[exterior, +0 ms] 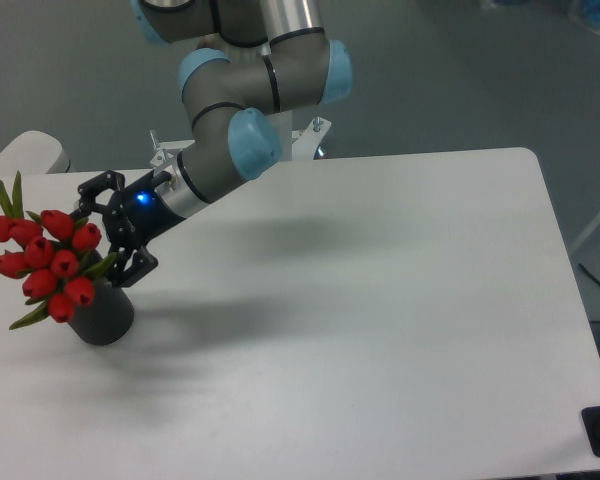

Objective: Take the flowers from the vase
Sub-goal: 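Close the gripper around the tulip stems just below the blooms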

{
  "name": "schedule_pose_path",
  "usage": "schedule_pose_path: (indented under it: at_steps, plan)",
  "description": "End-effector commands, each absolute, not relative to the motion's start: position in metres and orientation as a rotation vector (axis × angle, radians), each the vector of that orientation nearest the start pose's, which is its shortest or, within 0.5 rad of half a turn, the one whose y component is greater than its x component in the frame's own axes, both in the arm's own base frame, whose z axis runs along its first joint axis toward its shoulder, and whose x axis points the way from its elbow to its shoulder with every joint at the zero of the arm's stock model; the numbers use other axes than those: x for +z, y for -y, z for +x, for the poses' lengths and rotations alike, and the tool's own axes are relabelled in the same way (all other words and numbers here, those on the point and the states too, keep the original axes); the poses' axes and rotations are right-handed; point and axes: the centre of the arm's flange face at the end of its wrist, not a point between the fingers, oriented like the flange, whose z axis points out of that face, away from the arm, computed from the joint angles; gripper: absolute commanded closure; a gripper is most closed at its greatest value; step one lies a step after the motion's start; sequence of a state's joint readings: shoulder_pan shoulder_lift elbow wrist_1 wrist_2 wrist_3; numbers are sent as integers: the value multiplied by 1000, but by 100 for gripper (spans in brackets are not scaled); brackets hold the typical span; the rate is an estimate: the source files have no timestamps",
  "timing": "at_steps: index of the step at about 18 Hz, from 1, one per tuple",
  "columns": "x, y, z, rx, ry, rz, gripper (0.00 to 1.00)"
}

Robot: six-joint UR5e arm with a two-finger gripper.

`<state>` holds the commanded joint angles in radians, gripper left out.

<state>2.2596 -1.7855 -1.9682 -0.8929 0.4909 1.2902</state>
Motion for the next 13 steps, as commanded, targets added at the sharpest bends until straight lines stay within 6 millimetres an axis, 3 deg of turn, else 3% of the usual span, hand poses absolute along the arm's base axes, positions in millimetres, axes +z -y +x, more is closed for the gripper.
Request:
schedule_pose_path:
  at_steps: [10,13]
  plan:
    - [320,-555,-147,-665,-664,-2022,1]
    - [322,-556,-147,-680,-632,-2037,42]
